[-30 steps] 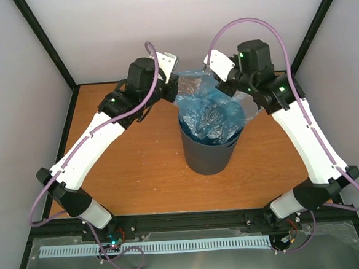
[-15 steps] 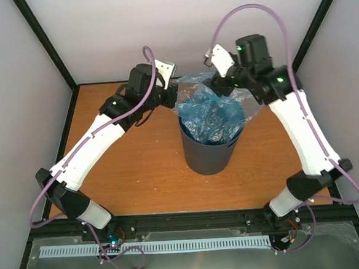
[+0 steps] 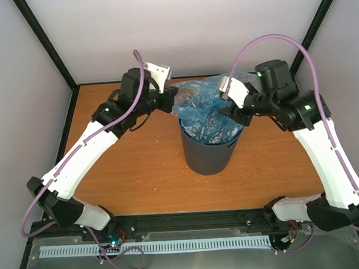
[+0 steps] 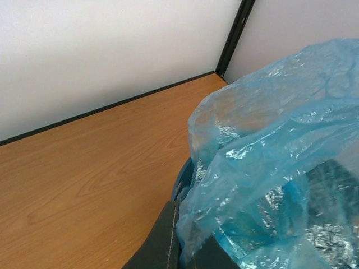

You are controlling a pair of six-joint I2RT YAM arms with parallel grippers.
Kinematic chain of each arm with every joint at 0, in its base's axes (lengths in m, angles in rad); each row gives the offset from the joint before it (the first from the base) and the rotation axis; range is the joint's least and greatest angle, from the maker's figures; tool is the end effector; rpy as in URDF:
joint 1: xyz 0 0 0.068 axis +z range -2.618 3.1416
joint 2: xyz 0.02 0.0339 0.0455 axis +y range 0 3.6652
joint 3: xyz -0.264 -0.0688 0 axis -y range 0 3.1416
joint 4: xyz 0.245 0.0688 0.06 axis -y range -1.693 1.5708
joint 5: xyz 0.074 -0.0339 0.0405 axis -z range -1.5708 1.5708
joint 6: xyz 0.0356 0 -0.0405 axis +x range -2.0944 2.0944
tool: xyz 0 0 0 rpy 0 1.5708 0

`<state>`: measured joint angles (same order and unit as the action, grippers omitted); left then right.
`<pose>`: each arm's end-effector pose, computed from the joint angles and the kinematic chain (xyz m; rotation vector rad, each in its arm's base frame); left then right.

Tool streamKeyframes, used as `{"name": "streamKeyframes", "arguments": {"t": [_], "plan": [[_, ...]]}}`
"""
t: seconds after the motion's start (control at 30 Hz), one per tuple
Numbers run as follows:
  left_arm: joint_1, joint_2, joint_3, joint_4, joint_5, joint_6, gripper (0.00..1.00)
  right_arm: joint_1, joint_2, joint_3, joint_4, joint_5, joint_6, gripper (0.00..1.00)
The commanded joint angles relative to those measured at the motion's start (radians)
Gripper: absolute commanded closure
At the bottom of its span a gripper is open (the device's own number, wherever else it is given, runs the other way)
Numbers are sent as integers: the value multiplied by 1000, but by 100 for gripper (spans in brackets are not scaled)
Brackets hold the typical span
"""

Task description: Put the trash bags into the trash bin

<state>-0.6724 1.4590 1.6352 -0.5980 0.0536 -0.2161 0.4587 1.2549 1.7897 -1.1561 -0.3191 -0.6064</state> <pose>0.2501 -0.2015 0.4330 0.4975 1.9855 -0.6189 0.1796 0.1012 0.4782 -1.2512 1.7710 0.2648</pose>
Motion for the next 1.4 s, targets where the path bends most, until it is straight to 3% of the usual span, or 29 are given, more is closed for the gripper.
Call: {"name": "streamKeyframes", "arguments": {"t": [0.0, 0.13, 0.3, 0.53, 0.7, 0.87, 0.97, 1.2, 1.37], "plan": [[5, -49, 23, 40, 48, -28, 99, -5, 52, -23, -34, 26, -112, 54], [5, -62, 24, 36, 52, -27, 99, -5, 105, -4, 9, 110, -127, 50], [6, -73, 25, 30, 40, -22, 99, -5, 156, -3, 69, 196, -178, 37], [5, -78, 31, 20, 39, -21, 99, -5, 212, 17, 90, 214, -209, 35], [5, -81, 36, 14, 34, -20, 99, -5, 266, 73, 57, 190, -214, 45], [5, -78, 19, 15, 22, -19, 99, -6, 298, 123, 15, 144, -220, 76], [5, -59, 22, 17, 31, -23, 99, -4, 317, 203, -101, 88, -229, 95], [5, -59, -7, 41, 47, -50, 99, 34, 187, 182, -218, -44, -195, 97], [5, -84, -39, 28, 85, -58, 99, 112, 75, 35, -239, -112, -154, 97]]}}
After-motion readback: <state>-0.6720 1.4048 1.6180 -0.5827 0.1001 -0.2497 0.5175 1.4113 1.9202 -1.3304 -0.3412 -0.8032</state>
